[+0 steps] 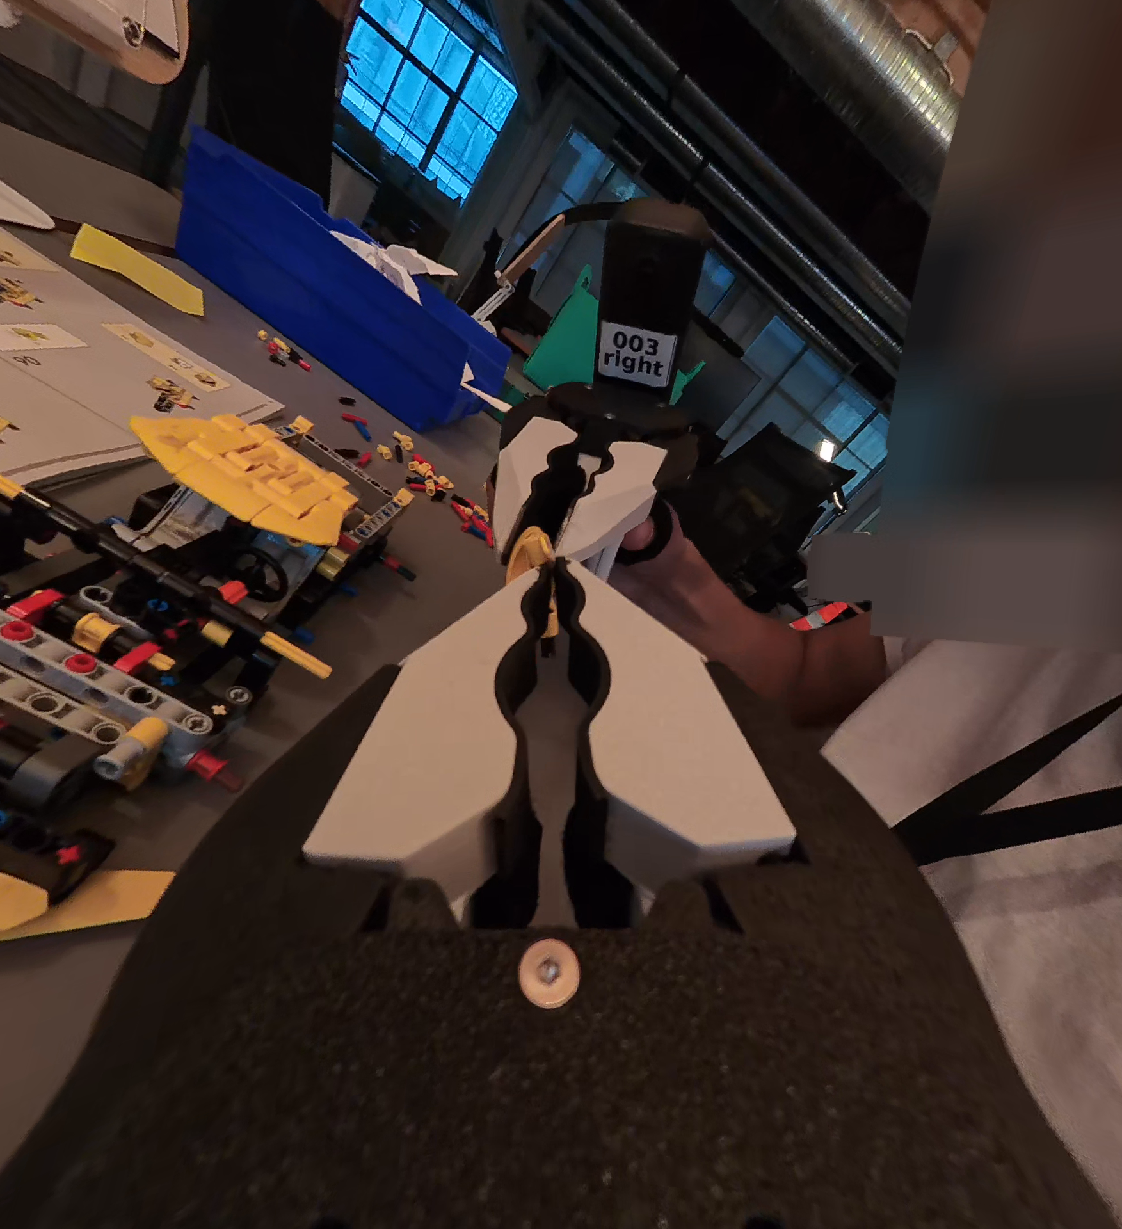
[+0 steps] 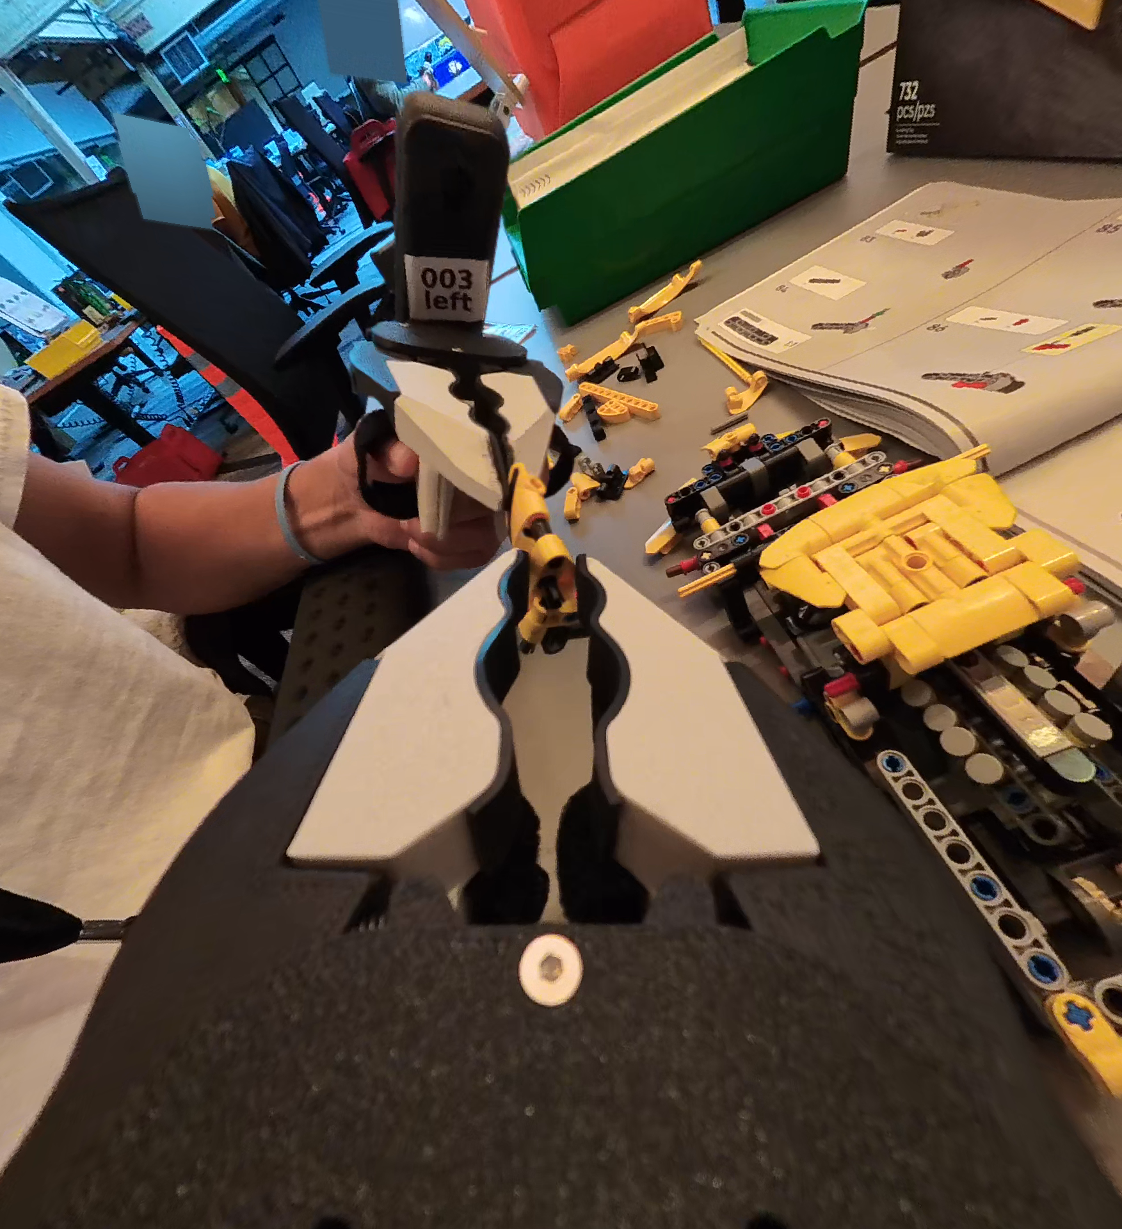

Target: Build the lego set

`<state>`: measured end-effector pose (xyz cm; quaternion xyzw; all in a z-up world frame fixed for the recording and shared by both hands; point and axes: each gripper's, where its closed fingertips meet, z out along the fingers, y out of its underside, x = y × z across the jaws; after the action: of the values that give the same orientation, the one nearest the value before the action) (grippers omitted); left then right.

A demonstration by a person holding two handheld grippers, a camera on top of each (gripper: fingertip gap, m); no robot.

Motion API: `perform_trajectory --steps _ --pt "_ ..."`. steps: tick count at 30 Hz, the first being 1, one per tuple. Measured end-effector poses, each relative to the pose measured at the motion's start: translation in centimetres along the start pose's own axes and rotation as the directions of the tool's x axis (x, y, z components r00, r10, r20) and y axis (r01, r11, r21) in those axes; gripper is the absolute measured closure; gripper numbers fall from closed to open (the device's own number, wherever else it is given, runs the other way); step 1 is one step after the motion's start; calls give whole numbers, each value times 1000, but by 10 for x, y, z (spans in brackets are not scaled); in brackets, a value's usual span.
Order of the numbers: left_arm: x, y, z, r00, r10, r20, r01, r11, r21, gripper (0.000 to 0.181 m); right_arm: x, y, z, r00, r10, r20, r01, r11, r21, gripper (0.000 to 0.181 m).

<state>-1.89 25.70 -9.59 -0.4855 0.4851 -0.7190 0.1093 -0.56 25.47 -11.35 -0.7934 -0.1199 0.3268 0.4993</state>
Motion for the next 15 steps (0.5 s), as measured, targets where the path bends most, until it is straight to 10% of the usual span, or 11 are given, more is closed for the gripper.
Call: perform_trajectory --steps 15 --pt "2 9 2 999 37 5 -36 998 -45 181 -2 7 0 999 -34 13 34 999 -22 168"
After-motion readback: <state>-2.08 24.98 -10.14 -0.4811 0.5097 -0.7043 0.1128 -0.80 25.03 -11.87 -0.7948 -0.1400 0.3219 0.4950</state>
